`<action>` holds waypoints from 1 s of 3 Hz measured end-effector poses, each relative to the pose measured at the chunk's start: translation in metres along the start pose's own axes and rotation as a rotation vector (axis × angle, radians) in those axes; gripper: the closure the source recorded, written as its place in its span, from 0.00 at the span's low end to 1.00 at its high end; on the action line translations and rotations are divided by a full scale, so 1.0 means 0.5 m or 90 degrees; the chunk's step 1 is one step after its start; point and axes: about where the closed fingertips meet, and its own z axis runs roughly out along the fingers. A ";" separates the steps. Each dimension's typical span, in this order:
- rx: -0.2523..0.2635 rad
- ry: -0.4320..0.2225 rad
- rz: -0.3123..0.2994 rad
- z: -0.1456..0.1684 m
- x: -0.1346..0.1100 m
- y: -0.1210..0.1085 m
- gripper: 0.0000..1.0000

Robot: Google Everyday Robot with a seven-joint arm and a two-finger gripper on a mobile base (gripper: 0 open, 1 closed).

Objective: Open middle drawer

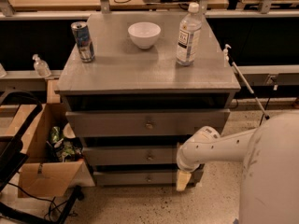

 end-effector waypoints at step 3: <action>-0.019 0.000 0.000 0.063 -0.001 -0.062 0.50</action>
Offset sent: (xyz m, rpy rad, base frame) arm 0.0481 -0.0048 -0.0195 0.0056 0.0185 -0.0031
